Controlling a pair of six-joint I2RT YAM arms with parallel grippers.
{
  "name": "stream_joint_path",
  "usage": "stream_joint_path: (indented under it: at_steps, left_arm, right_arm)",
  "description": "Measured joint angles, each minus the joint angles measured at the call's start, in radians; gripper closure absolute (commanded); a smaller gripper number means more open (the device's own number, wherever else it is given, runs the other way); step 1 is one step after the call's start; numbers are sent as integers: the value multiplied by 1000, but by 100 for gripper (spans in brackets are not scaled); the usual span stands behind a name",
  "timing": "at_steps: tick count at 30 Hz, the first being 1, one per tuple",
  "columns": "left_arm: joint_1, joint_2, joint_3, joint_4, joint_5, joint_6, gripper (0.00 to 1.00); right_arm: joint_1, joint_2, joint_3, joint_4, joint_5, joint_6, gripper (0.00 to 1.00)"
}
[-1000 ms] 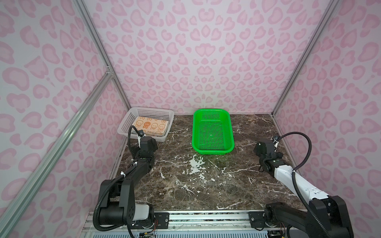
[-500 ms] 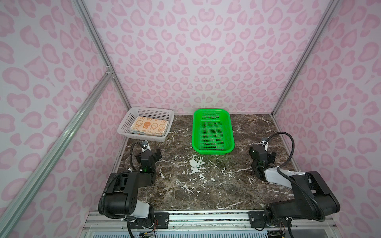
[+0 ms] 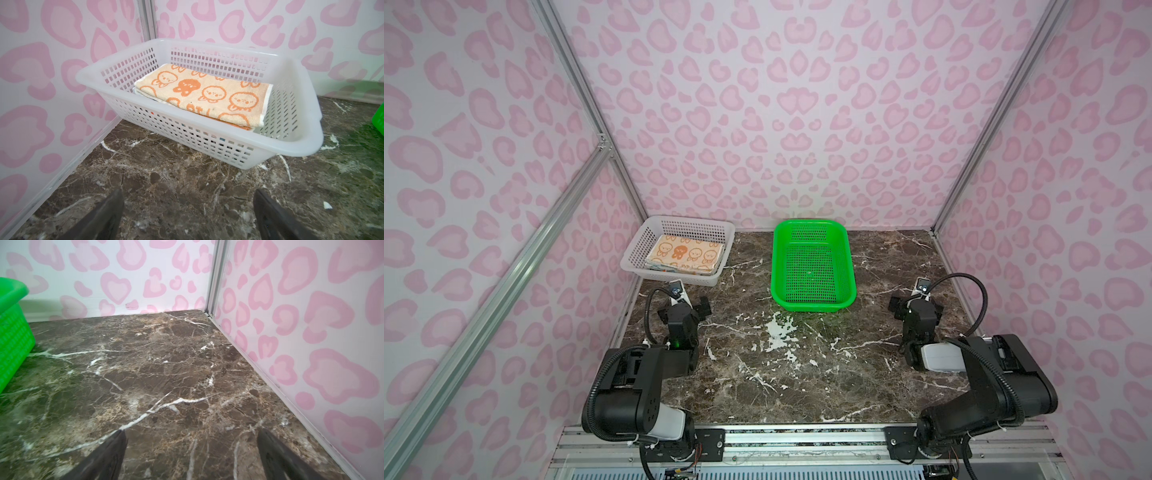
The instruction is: Fold and stack the towels
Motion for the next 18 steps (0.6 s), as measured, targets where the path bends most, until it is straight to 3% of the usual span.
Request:
stream_joint_path:
  at_steps: [18]
  left_arm:
    - [5, 2, 0, 6, 7, 0, 2]
  right_arm:
    - [1, 0, 0, -1, -1, -3, 0]
